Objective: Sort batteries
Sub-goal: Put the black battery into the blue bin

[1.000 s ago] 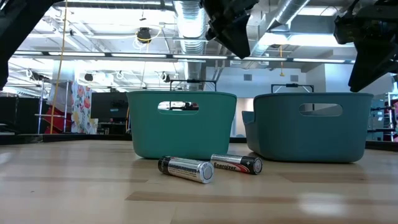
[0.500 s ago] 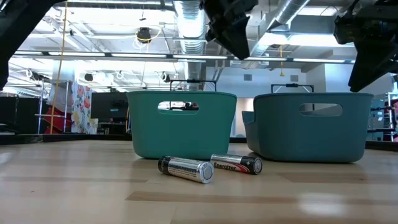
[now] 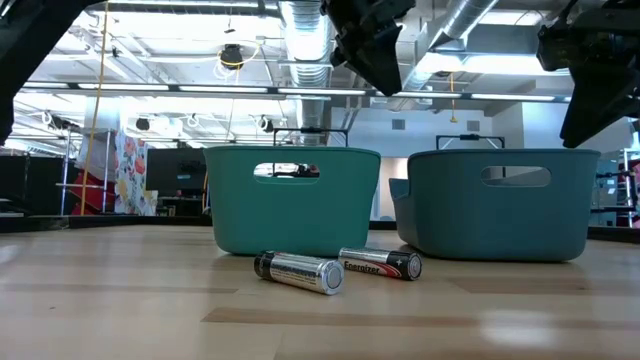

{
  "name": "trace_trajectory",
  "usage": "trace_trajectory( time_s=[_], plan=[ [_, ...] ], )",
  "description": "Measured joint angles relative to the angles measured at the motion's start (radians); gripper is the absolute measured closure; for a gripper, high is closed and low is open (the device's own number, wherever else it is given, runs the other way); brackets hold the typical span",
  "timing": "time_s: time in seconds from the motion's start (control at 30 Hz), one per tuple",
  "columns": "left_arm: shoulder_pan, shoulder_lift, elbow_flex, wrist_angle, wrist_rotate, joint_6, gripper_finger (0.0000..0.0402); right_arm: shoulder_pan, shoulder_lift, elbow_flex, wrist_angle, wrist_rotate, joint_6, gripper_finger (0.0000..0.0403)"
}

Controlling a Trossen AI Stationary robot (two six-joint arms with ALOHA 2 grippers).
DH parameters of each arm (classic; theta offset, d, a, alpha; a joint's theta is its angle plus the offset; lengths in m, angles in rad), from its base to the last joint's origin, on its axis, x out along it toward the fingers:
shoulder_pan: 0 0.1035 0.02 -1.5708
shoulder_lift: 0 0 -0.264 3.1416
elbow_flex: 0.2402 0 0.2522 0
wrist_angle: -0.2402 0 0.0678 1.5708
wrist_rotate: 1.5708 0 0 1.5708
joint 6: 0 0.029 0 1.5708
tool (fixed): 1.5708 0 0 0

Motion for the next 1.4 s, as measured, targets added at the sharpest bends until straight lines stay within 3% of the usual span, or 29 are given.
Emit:
trace_trajectory(
  time_s=[1.4],
  plan=[
    [-0.021,0.001,0.0,-0.002,0.0,-0.01,0.0294,0.0,0.0,0.0,0.001,0.0,0.0,0.028]
  ],
)
